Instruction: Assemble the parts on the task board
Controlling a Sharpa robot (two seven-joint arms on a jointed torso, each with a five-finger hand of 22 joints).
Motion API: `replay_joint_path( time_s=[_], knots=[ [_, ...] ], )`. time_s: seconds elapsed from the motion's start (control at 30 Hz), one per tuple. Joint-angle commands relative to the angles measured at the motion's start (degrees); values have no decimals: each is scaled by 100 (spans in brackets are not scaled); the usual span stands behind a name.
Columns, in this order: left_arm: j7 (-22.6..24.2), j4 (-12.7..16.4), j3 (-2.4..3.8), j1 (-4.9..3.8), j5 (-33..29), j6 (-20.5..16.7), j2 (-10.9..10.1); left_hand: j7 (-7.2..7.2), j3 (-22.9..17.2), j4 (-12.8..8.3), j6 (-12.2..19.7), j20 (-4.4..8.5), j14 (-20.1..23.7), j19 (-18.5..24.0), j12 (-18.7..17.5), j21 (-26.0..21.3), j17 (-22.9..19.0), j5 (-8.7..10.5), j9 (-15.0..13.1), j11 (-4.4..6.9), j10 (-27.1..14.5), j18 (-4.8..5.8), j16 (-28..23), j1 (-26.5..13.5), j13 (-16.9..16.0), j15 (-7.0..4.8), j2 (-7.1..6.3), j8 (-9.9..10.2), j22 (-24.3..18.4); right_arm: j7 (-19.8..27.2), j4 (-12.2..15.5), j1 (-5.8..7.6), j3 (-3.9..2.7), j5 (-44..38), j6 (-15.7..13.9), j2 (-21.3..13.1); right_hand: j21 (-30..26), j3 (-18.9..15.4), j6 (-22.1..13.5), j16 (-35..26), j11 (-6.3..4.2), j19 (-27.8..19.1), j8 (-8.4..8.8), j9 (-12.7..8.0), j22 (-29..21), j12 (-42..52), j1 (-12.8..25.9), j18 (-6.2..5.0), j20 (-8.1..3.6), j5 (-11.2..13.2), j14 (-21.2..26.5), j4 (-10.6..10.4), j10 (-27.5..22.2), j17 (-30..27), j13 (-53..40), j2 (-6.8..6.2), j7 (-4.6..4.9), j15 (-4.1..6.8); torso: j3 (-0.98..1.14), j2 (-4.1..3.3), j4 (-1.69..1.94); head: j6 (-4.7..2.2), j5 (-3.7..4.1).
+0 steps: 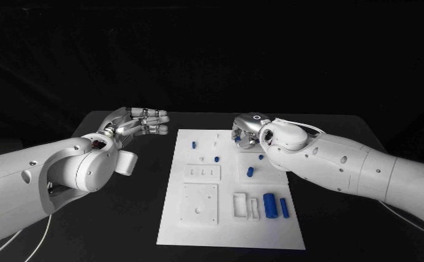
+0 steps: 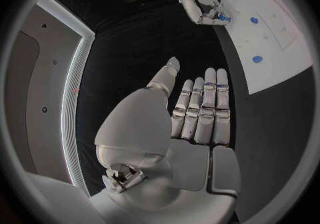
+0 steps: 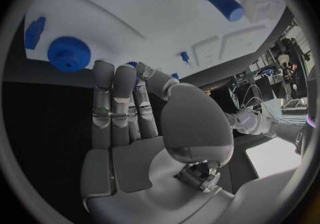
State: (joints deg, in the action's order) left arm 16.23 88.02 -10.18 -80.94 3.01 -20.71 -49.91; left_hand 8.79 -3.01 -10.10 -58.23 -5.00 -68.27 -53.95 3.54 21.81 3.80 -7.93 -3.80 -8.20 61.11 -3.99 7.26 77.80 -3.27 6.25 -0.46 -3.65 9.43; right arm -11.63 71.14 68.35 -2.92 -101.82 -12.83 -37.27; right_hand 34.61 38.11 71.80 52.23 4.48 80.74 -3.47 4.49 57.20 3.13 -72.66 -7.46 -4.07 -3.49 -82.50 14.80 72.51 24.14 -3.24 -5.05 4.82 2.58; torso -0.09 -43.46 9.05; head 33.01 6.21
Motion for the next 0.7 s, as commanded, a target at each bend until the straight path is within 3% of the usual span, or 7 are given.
replay_joint_path(
  time_s=[0.03, 0.2, 0.33, 0.7],
  knots=[
    [57, 18, 6, -7, -5, 89, 16, -4, 24, 14, 31, -7, 31, 2, -9, 29, 1, 16, -4, -8, -51, -8, -20, 7, -8, -18, 23, 7, -15, -213, 259, -2, -9, -118, -73, -8, -139, 2, 41, -6, -228, 27, -20, -10, 110, 18, -25, 21, -21, 26, -14, 11, 282, 3, -21, 12, 5, 40, -5, -6, -18, -12, -11],
    [57, 33, 5, -7, -5, 93, 21, -4, 24, 14, 31, -7, 31, 2, -9, 29, 1, 16, -4, -8, -51, -8, -20, 7, -8, -18, 23, 7, -15, -328, 508, -2, -14, -170, -125, 21, -259, 14, 41, -10, -227, 71, -20, -11, 265, 19, -24, 31, -19, 25, -19, 14, 279, 0, -21, 13, 5, 38, -13, -11, 0, -28, -16],
    [58, 37, 4, -7, -6, 92, 26, -4, 24, 14, 31, -7, 31, 2, -9, 29, 1, 16, -4, -8, -51, -8, -20, 7, -8, -18, 23, 7, -15, -444, 532, -2, -16, -230, -260, 111, -331, 29, 41, -11, -226, 92, -18, -10, 339, 20, -23, 34, -18, 25, -20, 11, 276, -2, -22, 8, 6, 37, -14, -16, -4, -50, -29],
    [62, 55, 4, -7, -6, 91, 52, -5, 24, 10, 29, -7, 31, 4, -10, 38, 1, 16, -4, -11, -66, -8, -21, 8, -8, -18, 24, 7, -23, -663, 130, -2, -17, -425, -526, 510, -405, 40, 49, -7, -228, 133, -20, -10, 456, 19, -29, 45, -23, 32, -22, 17, 282, -1, -20, -1, 3, 41, -18, -37, 16, -104, -53]
  ],
)
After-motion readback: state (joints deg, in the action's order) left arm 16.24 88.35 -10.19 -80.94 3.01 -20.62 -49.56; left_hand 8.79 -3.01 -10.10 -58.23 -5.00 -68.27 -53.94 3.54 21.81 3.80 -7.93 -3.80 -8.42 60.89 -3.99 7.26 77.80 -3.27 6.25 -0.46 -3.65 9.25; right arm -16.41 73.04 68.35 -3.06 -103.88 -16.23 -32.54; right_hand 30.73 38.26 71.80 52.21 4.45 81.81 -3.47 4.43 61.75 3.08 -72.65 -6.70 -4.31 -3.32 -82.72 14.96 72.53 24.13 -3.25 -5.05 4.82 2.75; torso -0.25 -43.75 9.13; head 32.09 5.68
